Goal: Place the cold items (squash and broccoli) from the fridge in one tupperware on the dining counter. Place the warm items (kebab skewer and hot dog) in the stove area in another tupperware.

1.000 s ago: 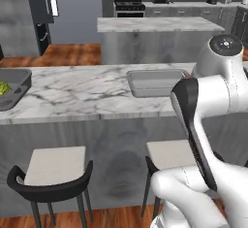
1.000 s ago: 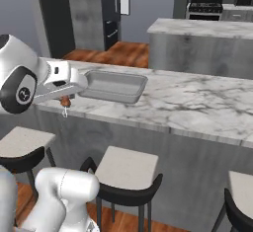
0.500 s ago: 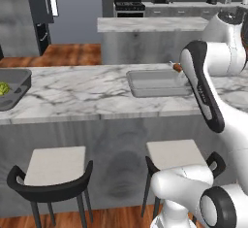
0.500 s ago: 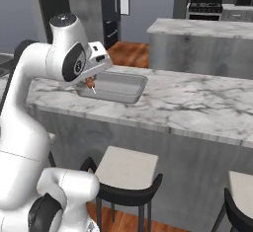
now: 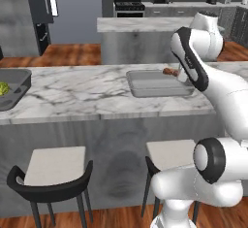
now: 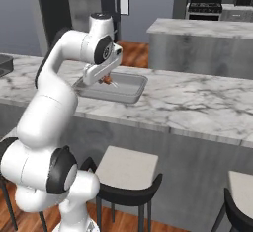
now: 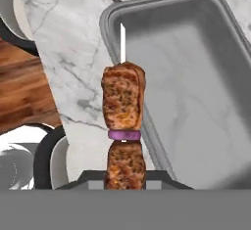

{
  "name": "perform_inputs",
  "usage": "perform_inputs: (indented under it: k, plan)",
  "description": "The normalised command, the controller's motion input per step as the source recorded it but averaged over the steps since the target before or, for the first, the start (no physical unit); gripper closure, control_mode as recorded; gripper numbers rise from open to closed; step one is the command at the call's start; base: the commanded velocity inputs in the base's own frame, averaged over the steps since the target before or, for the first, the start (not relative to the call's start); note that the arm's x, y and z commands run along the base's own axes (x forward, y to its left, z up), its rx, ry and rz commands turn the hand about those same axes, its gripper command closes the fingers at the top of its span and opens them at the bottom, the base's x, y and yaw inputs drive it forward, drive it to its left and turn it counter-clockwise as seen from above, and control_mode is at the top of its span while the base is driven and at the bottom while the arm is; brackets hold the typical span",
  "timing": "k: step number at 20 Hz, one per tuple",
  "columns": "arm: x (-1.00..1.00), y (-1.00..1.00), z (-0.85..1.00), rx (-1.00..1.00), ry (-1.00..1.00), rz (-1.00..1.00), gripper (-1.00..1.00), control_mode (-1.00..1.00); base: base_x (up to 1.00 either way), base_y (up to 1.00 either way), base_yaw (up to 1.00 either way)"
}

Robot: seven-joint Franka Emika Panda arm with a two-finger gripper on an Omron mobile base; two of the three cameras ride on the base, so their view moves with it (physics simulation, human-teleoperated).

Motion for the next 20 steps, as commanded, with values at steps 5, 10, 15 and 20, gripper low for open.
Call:
perform_inputs:
  k: [5,10,15,20]
  plan:
    - [0.84,0.00,-0.34,-0.14,0.25,0.31,1.00,-1.00,0.00,0.00,0.00]
    - [0.67,0.00,-0.38,0.00,0.10,0.24,1.00,-1.00,0.00,0.00,0.00]
    - [0.39,0.00,-0.22,0.00,0.00,0.09,1.00,-1.00,0.00,0.00,0.00]
    - [0.13,0.00,-0.30,0.00,0.00,0.00,1.00,-1.00,0.00,0.00,0.00]
